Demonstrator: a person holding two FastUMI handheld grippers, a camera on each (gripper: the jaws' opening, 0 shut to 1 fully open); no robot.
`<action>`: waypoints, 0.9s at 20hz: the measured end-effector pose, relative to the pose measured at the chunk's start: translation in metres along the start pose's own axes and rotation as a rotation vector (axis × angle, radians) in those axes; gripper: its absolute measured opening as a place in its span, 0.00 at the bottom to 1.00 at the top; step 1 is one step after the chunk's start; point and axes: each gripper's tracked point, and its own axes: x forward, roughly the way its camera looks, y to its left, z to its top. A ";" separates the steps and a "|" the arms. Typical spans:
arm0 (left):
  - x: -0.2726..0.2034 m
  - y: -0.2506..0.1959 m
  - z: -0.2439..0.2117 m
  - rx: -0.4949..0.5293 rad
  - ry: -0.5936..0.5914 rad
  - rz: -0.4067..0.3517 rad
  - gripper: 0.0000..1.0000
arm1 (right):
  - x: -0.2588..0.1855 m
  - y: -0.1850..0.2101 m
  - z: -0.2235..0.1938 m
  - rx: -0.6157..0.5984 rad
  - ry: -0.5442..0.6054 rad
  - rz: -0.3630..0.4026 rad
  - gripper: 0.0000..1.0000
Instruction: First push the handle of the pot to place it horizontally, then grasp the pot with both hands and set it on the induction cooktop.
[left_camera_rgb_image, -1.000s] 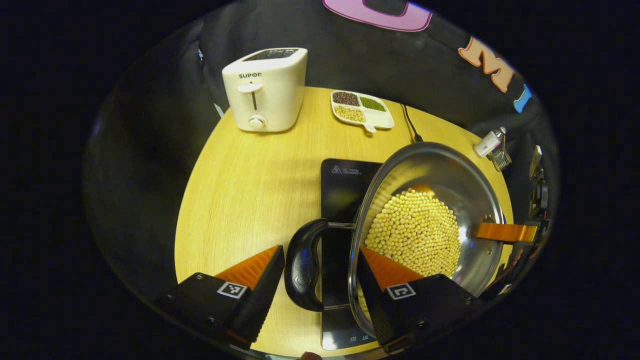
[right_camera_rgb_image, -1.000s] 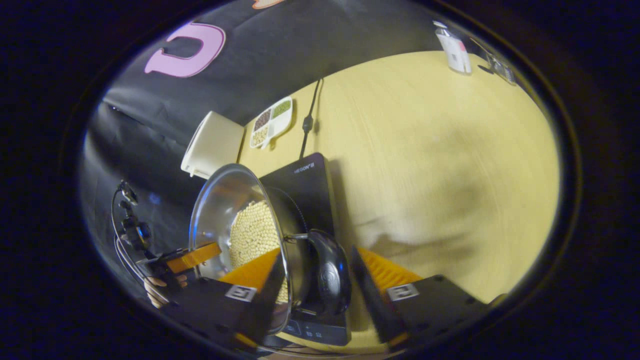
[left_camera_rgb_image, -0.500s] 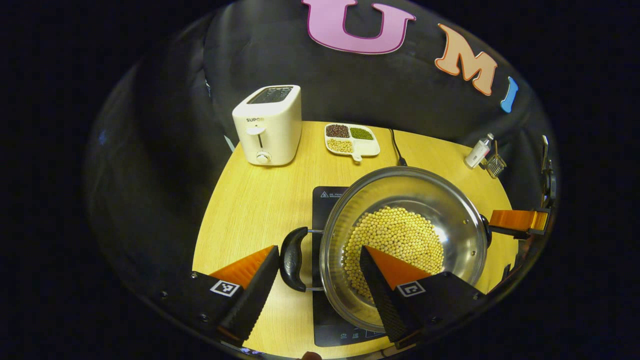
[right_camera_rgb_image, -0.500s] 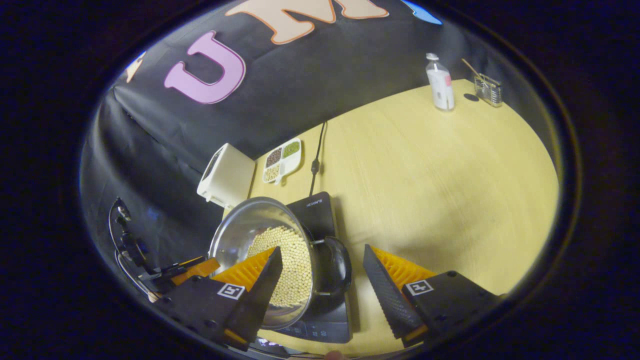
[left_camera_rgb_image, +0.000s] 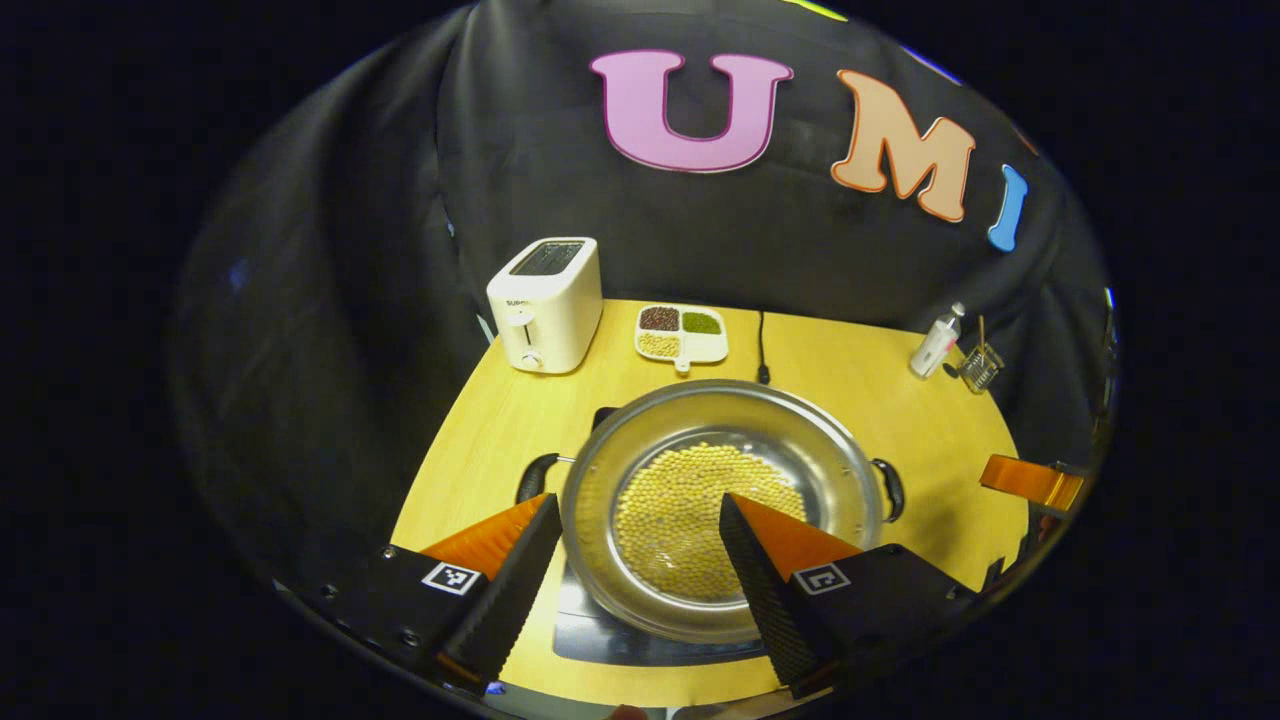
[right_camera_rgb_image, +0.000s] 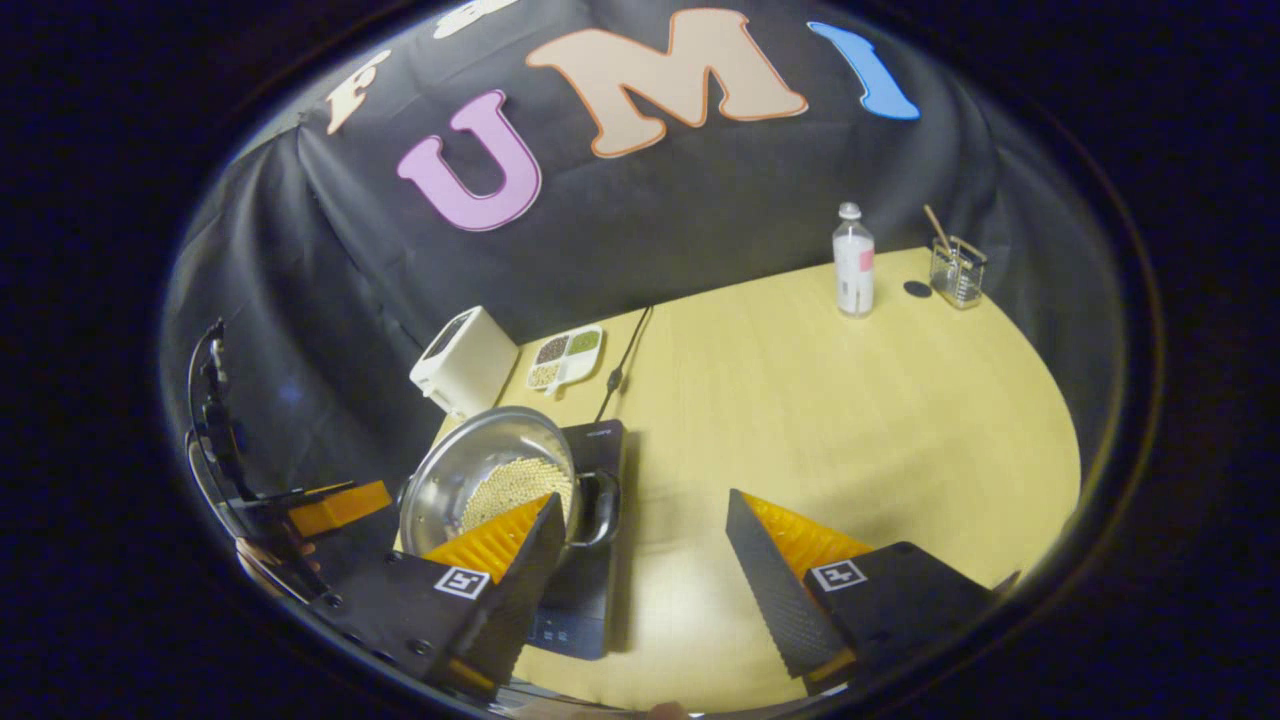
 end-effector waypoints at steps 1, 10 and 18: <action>-0.010 -0.018 0.000 -0.011 -0.018 0.003 0.98 | -0.013 -0.012 0.004 -0.017 -0.011 0.007 1.00; -0.098 -0.191 0.020 -0.146 -0.228 -0.031 0.97 | -0.121 -0.120 0.075 -0.055 -0.210 0.037 0.92; -0.174 -0.255 0.058 -0.083 -0.531 0.063 0.96 | -0.189 -0.182 0.137 -0.140 -0.381 0.027 0.92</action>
